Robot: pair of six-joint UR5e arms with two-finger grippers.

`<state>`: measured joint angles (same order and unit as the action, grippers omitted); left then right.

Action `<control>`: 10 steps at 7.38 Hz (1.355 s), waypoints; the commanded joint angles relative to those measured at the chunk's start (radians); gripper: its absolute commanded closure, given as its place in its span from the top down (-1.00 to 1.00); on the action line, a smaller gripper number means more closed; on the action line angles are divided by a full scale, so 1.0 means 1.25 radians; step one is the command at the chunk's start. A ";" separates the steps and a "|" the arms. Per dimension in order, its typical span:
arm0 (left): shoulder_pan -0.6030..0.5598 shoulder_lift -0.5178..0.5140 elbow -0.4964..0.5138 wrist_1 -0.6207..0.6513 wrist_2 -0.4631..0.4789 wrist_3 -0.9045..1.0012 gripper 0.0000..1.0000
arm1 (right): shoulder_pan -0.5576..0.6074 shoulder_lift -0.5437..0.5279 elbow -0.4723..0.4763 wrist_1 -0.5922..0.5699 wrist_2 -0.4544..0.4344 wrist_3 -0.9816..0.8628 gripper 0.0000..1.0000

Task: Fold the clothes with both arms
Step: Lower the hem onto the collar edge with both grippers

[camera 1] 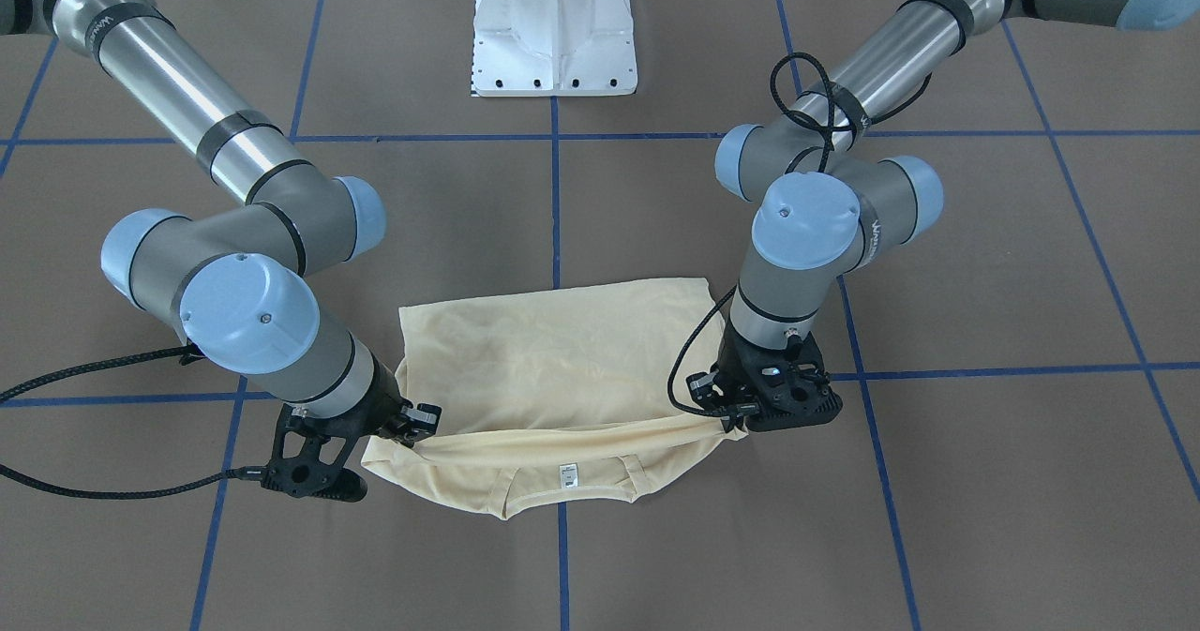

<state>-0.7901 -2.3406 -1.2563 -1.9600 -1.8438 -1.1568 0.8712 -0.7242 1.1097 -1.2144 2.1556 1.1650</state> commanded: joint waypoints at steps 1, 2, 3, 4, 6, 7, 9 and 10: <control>0.000 0.000 0.000 0.001 0.000 -0.004 -0.70 | 0.000 -0.001 -0.001 0.014 -0.004 0.002 -1.00; 0.000 0.002 0.000 0.001 0.000 -0.004 -0.71 | 0.001 -0.004 -0.001 0.016 -0.004 0.002 -1.00; 0.000 0.003 0.004 0.002 0.000 -0.004 -0.42 | 0.002 -0.006 -0.001 0.016 -0.005 0.001 -1.00; -0.001 0.005 0.004 0.003 0.002 -0.001 0.33 | 0.006 -0.007 -0.002 0.016 -0.006 -0.001 -1.00; -0.001 0.005 0.002 0.007 0.013 -0.001 0.99 | 0.004 -0.010 -0.001 0.016 -0.006 -0.009 0.96; -0.004 0.005 0.000 0.009 0.013 0.001 0.99 | 0.003 -0.010 -0.001 0.018 -0.008 -0.012 1.00; -0.010 0.017 -0.024 0.013 0.012 0.003 0.99 | 0.005 -0.023 0.006 0.019 -0.006 -0.067 1.00; -0.010 0.039 -0.062 0.016 0.011 0.004 0.99 | 0.005 -0.028 0.020 0.019 -0.003 -0.068 1.00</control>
<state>-0.8005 -2.3179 -1.2887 -1.9443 -1.8284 -1.1535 0.8765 -0.7498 1.1182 -1.1910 2.1484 1.0971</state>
